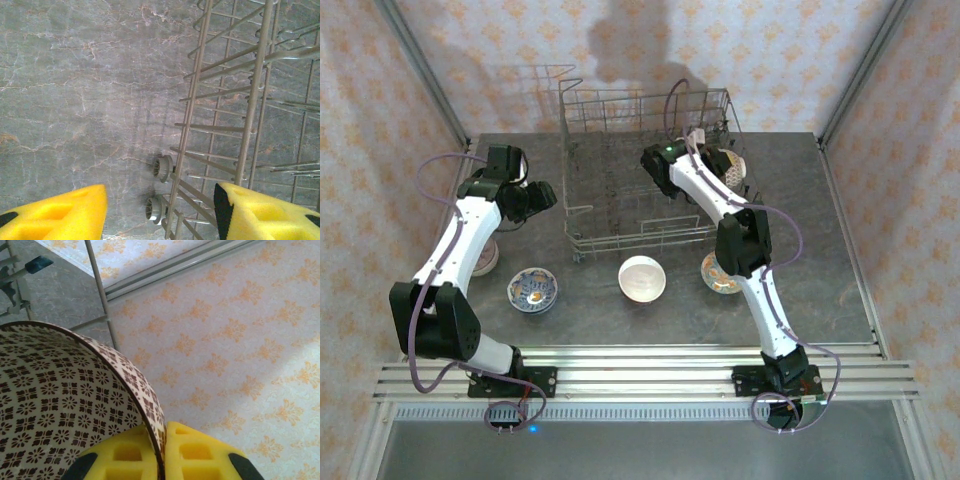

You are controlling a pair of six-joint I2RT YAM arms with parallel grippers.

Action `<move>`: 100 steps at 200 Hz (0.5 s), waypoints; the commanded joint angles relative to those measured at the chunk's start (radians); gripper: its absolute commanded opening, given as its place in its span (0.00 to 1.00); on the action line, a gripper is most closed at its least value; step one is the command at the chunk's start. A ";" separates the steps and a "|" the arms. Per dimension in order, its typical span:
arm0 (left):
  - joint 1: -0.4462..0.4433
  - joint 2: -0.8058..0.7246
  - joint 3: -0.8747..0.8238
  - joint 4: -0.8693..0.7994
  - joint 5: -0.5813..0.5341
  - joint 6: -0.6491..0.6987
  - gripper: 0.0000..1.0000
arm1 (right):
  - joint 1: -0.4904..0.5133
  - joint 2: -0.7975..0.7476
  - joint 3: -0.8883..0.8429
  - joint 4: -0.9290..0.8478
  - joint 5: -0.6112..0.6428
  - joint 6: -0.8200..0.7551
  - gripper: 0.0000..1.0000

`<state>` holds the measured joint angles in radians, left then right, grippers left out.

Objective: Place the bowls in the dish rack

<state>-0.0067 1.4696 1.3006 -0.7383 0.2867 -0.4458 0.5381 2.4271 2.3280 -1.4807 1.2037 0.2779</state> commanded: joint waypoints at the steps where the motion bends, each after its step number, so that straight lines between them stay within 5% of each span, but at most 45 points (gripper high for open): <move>1: 0.002 -0.041 -0.013 -0.013 -0.014 -0.009 0.59 | 0.007 0.016 0.025 -0.040 -0.119 0.003 0.14; 100: 0.002 -0.064 -0.049 0.003 -0.022 -0.037 0.59 | 0.008 0.026 0.028 0.041 -0.252 -0.098 0.38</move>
<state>-0.0067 1.4418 1.2694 -0.7364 0.2863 -0.4667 0.5537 2.4329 2.3451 -1.4578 0.9951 0.2081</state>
